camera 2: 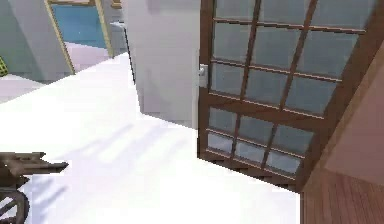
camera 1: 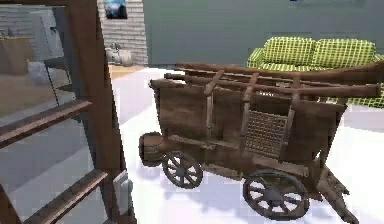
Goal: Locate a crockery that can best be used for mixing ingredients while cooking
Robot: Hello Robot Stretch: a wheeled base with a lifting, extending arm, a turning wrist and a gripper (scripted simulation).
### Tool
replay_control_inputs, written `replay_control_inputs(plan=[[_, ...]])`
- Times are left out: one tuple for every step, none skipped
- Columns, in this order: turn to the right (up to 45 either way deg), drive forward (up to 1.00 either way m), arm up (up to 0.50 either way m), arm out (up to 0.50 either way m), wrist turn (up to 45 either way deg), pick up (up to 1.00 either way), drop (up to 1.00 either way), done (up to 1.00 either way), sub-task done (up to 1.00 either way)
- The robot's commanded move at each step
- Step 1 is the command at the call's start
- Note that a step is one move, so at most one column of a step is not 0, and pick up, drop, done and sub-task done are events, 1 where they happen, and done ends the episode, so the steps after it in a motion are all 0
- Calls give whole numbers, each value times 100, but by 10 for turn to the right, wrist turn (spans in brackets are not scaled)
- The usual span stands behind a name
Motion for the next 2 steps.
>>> replay_control_inputs(plan=[[0,80,0,0,0,0,0,0,0],[-450,0,0,0,0,0,0,0,0]])
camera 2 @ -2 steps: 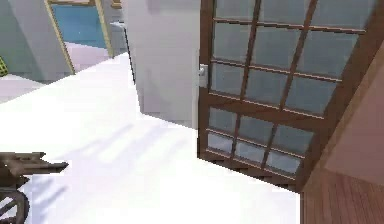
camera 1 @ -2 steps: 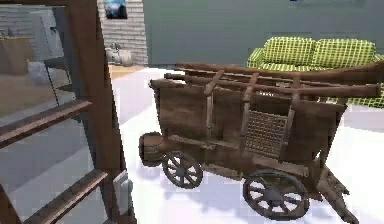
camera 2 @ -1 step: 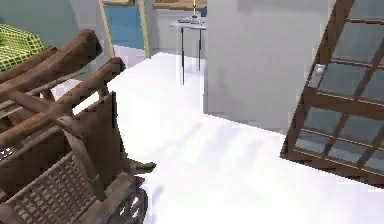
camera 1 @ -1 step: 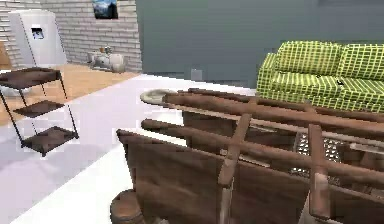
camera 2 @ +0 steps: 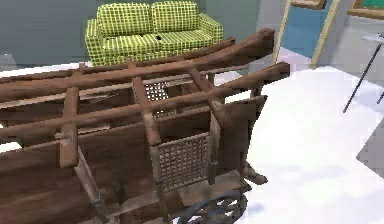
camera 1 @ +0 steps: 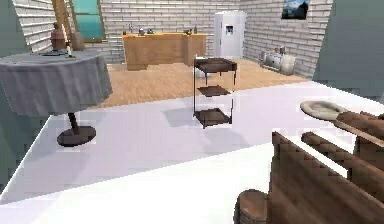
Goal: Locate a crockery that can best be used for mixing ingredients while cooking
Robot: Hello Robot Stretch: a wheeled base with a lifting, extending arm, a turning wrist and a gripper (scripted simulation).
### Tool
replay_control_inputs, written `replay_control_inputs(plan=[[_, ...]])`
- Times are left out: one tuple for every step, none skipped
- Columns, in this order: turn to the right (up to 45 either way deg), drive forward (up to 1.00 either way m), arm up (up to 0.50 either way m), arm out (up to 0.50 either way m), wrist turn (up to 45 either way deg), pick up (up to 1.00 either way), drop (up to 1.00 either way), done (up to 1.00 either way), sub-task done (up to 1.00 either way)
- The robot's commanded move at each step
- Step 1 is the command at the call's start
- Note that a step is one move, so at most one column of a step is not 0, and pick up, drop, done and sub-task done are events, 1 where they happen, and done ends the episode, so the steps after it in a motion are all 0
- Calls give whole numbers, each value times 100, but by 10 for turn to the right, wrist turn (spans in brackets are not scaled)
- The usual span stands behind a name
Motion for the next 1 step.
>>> replay_control_inputs(plan=[[-120,0,0,0,0,0,0,0,0]])
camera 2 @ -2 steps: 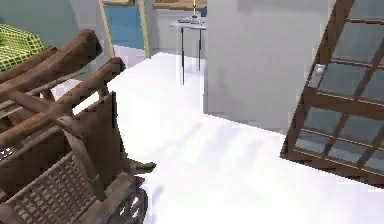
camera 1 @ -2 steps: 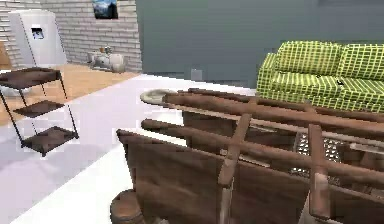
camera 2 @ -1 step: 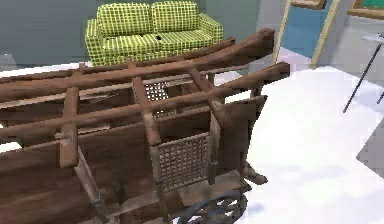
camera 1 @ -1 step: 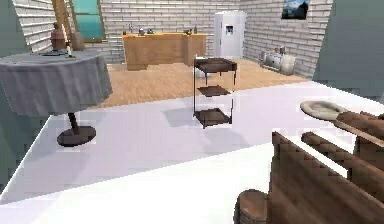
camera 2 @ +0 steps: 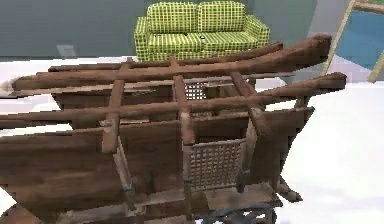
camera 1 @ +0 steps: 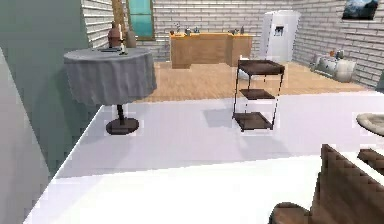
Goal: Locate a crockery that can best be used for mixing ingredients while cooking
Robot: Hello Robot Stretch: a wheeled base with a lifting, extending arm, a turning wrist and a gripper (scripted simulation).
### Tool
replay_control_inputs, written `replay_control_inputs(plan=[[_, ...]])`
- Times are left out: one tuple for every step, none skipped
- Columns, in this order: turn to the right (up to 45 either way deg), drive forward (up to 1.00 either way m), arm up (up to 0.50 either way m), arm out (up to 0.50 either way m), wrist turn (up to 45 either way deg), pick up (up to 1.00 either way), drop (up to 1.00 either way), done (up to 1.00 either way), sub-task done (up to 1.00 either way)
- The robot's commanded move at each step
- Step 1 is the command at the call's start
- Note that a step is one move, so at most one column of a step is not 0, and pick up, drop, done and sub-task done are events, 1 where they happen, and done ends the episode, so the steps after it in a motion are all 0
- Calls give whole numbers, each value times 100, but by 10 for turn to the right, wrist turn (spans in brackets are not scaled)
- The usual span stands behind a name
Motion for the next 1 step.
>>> replay_control_inputs(plan=[[0,100,0,0,0,0,0,0,0]])
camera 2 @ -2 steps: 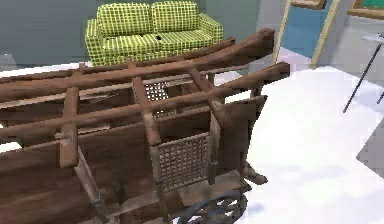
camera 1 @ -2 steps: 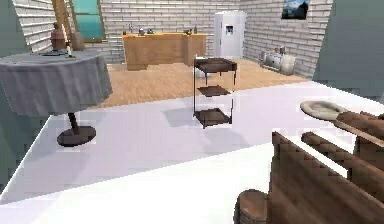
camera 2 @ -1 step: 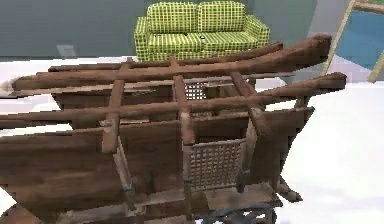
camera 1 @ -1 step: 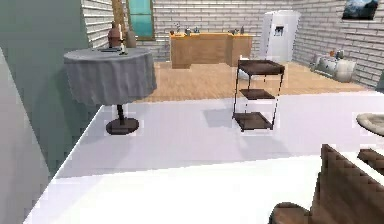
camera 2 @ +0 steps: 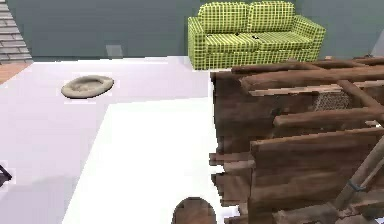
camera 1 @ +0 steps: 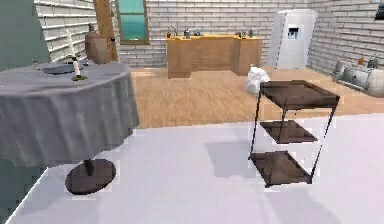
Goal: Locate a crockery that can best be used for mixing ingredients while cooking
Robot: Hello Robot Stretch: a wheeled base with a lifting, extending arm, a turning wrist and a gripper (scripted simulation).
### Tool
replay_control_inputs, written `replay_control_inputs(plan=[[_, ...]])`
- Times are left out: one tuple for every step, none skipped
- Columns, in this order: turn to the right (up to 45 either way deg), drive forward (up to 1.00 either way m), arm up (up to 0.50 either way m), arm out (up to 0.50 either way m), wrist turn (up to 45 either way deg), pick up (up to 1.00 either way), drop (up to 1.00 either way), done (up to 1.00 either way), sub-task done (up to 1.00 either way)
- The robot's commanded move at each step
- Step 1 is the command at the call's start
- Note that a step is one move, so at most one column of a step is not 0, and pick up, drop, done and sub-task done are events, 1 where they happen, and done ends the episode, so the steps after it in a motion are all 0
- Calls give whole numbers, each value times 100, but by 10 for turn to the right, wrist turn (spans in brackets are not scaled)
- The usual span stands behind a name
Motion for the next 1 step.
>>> replay_control_inputs(plan=[[0,100,0,0,0,0,0,0,0]])
